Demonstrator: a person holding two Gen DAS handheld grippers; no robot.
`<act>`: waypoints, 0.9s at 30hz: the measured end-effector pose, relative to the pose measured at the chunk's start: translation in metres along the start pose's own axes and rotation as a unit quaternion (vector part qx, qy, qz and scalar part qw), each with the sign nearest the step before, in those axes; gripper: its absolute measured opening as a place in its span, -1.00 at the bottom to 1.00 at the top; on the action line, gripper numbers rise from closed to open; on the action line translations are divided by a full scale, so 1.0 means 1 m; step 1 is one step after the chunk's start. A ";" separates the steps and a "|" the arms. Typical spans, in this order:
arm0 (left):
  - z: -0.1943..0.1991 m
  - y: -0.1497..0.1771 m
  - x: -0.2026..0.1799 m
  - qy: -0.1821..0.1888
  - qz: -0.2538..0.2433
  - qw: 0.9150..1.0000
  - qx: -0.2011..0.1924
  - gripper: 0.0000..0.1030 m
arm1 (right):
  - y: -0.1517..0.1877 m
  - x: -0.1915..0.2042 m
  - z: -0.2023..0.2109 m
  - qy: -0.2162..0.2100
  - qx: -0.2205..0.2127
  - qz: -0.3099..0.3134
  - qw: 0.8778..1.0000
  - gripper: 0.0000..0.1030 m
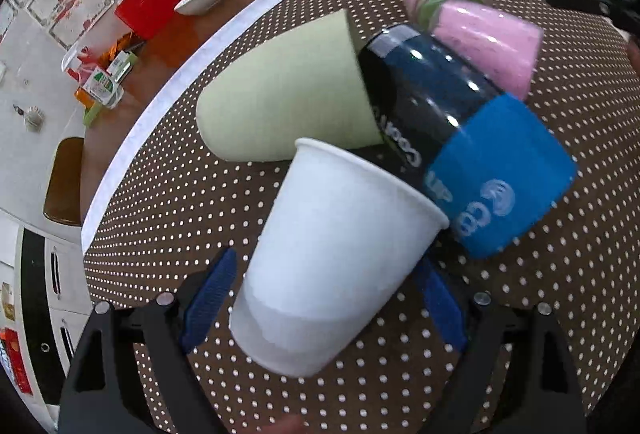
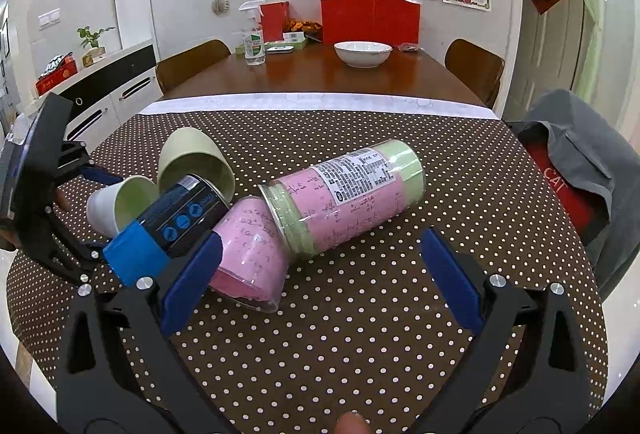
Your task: Flip cup upside down
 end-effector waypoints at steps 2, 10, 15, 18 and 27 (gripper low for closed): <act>-0.002 0.000 -0.001 -0.001 0.006 1.000 -0.002 0.46 | 0.000 0.001 -0.001 0.001 0.001 0.001 1.000 0.88; 0.006 0.013 0.006 -0.014 0.066 0.998 -0.004 0.20 | 0.006 0.001 0.010 -0.003 -0.002 -0.005 1.000 0.88; 0.027 0.031 0.003 -0.028 0.099 0.995 -0.016 0.19 | 0.011 0.003 0.023 -0.006 -0.010 -0.004 1.000 0.88; 0.042 0.041 0.000 -0.036 0.109 0.993 -0.022 0.19 | 0.013 0.004 0.035 -0.009 -0.016 -0.004 1.000 0.88; 0.107 0.044 -0.035 -0.050 0.107 0.991 -0.060 0.19 | 0.024 -0.001 0.076 -0.016 -0.040 -0.010 0.999 0.88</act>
Point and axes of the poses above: each gripper's, at about its wrist camera, not at the fingertips, and z roughly against the way its jaws point, x to its left, y to its underside, the point moved 5 cm from there along -z, roughly the way its jaws point, and after that the axes turned 4 degrees about -z, right-handed, at the moved point
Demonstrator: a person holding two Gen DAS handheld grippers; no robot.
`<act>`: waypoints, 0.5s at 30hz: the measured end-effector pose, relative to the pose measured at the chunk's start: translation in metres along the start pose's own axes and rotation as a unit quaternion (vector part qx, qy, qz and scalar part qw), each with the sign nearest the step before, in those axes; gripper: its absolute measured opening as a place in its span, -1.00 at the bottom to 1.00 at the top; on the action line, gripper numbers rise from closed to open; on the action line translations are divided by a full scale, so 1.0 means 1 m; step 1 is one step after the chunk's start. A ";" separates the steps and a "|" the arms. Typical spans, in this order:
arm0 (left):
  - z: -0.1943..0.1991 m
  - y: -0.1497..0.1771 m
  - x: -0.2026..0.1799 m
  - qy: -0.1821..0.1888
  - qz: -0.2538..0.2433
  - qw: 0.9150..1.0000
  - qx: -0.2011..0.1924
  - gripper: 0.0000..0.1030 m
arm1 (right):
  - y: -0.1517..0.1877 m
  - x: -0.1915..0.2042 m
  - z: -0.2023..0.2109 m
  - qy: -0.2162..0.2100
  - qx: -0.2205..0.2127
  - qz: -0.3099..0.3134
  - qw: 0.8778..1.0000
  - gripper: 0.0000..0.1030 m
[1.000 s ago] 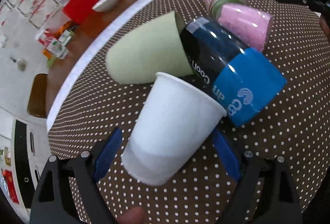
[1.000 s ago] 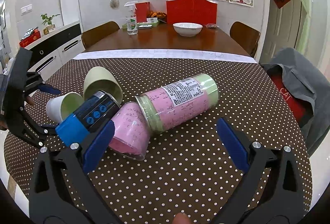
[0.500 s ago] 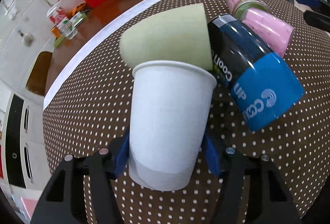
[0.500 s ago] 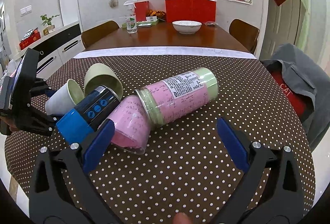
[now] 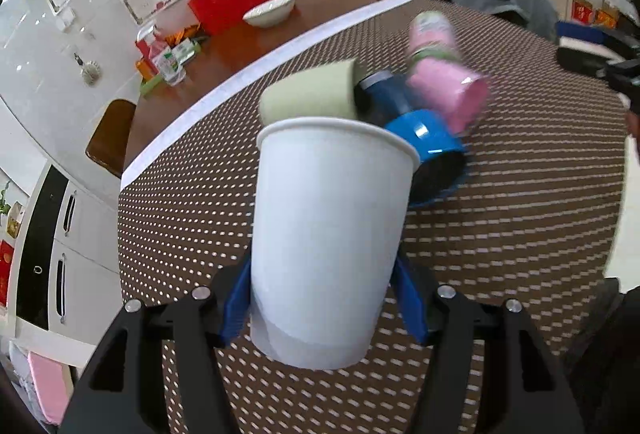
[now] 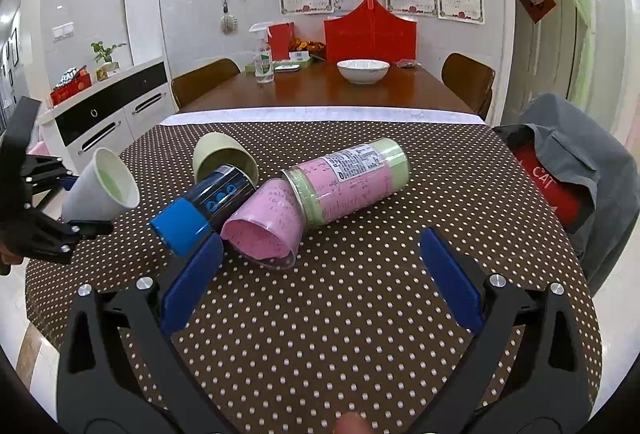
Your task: Flip cup upside down
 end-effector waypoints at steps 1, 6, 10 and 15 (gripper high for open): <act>0.007 -0.001 -0.006 0.001 -0.003 1.000 -0.006 0.19 | 0.001 -0.001 0.005 -0.001 -0.002 -0.001 1.000 0.88; 0.032 -0.009 -0.043 0.013 -0.021 0.999 -0.026 0.19 | 0.006 -0.012 0.032 -0.004 -0.015 -0.010 1.000 0.88; 0.036 -0.012 -0.079 0.024 -0.037 0.999 -0.026 0.19 | 0.014 -0.018 0.048 -0.005 -0.019 -0.013 1.000 0.88; 0.027 -0.016 -0.111 0.042 -0.023 0.998 -0.029 0.19 | 0.023 -0.024 0.059 -0.005 -0.018 -0.021 1.000 0.88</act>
Point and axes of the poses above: each gripper's, at about its wrist camera, not at the fingertips, and z roughly against the way its jaws point, x to its left, y to its underside, the point moved 5 cm from there along -z, roughly the way its jaws point, and after that the axes turned 4 degrees about -z, right-handed, at the moved point
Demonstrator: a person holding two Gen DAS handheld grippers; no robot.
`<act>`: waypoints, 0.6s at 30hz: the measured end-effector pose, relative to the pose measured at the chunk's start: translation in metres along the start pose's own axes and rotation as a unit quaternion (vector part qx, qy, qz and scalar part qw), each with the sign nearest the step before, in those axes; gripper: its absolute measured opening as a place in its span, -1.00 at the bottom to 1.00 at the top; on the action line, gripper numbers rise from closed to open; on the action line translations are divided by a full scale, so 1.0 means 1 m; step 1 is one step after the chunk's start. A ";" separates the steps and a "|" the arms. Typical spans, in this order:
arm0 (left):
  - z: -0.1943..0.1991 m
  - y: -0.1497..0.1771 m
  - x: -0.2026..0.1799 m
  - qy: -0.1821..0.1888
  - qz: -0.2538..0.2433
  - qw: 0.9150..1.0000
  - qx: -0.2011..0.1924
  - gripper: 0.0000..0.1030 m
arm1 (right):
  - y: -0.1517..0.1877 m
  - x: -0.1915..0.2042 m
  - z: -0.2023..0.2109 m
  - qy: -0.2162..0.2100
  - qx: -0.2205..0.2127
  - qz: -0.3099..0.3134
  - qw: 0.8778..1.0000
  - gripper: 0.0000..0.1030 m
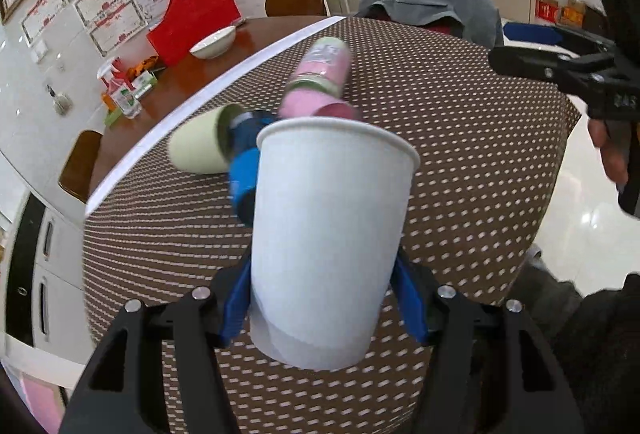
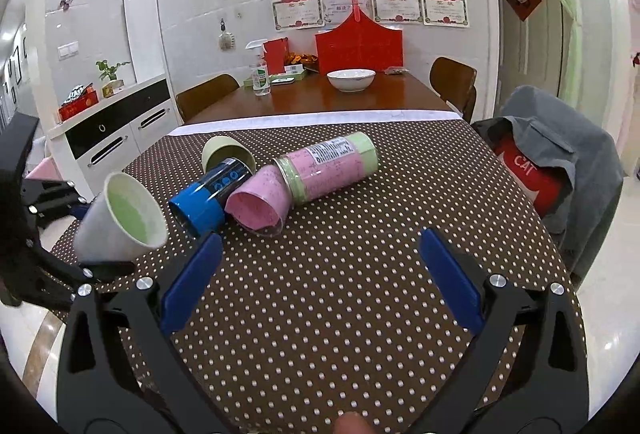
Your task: Flip cup upside down
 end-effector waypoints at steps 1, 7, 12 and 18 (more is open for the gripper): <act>-0.004 0.000 -0.002 0.000 0.001 1.000 0.002 0.19 | 0.002 -0.001 0.002 0.001 0.000 0.000 1.000 0.88; -0.032 0.001 -0.020 0.006 0.010 1.000 0.015 0.21 | 0.008 -0.005 0.005 0.004 0.003 -0.006 1.000 0.88; -0.049 0.002 -0.022 -0.041 0.002 0.998 0.048 0.27 | 0.013 -0.007 0.005 0.005 0.006 -0.009 1.000 0.88; -0.037 0.002 -0.021 -0.036 0.010 0.999 0.028 0.47 | 0.015 -0.008 0.006 0.008 0.008 -0.011 1.000 0.88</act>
Point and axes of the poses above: each gripper's, at about its wrist camera, not at the fingertips, and z roughly against the way its jaws point, x to its left, y to its underside, the point moved 5 cm from there along -z, roughly the way its jaws point, and after that the axes turned 4 degrees about -z, right-handed, at the moved point
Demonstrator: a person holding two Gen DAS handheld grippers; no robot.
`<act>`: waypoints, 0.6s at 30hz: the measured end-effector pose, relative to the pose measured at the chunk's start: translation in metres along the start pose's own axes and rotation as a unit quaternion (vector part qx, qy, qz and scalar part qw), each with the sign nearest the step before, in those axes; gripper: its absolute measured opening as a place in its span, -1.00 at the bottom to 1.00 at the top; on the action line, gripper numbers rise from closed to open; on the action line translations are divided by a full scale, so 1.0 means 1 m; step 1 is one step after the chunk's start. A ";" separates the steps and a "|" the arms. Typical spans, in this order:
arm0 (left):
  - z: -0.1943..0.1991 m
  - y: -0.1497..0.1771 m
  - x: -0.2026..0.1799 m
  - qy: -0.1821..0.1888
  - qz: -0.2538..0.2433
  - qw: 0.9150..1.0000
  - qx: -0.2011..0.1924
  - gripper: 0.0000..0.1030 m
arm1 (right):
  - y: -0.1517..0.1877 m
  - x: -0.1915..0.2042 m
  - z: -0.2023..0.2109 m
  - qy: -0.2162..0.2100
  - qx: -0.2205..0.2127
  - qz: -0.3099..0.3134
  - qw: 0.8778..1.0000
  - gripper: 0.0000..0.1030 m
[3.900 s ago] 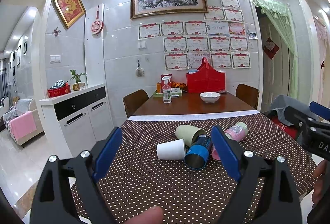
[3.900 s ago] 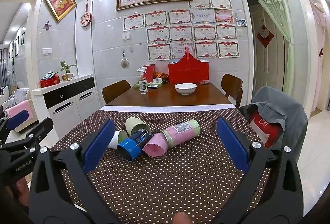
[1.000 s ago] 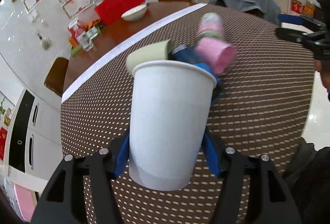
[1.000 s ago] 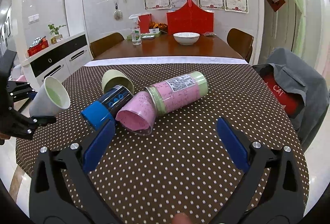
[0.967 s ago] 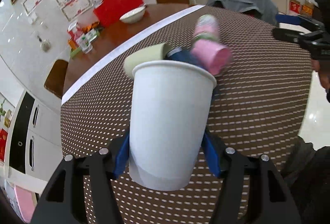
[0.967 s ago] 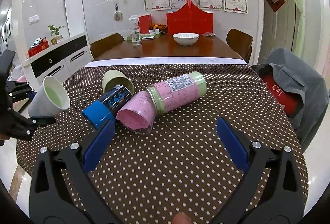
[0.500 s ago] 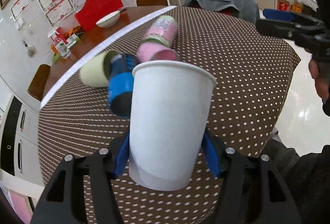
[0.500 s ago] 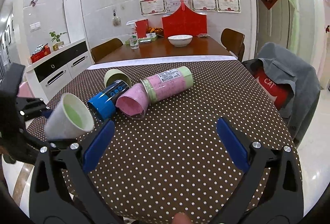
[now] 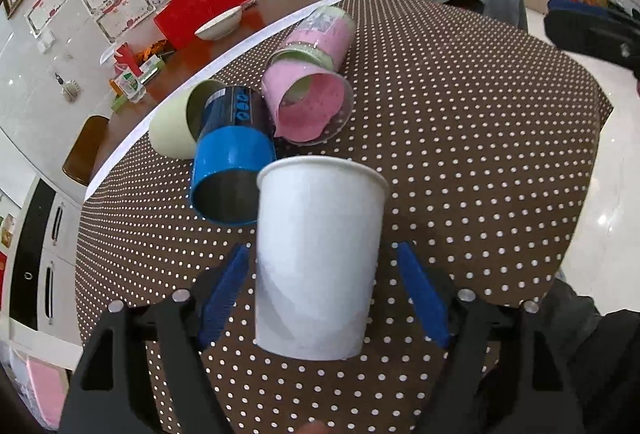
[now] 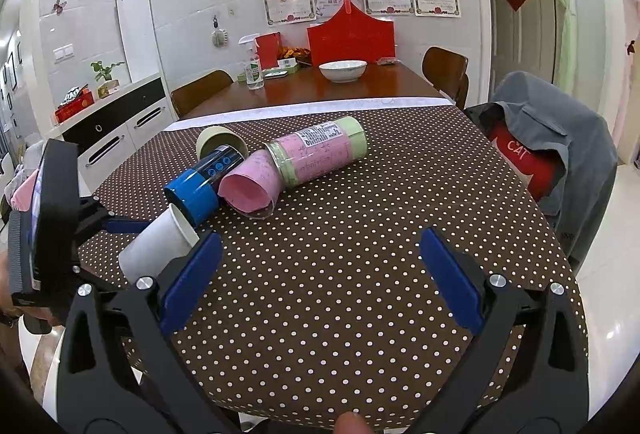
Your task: Flip cup upside down
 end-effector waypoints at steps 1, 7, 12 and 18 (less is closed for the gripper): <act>0.003 0.001 0.001 -0.001 0.002 1.000 -0.003 0.47 | 0.000 0.000 0.000 0.000 -0.001 0.001 1.000 0.88; 0.028 0.009 0.009 -0.006 0.026 0.999 -0.032 0.47 | -0.005 0.007 -0.002 -0.007 0.000 0.014 1.000 0.88; 0.050 0.019 0.025 -0.025 0.075 0.995 -0.058 0.47 | -0.011 0.022 -0.005 -0.022 0.002 0.043 0.999 0.88; 0.089 0.036 0.044 -0.073 0.145 0.982 -0.101 0.47 | -0.017 0.054 -0.007 -0.063 0.012 0.121 0.991 0.88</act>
Point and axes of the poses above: each gripper's, at about its wrist camera, not at the fingertips, and z roughly against the way its jaws point, x to its left, y to its underside, the point moved 5 cm from there along -z, roughly the way its jaws point, and after that the axes turned 4 degrees about -z, right-handed, at the moved point
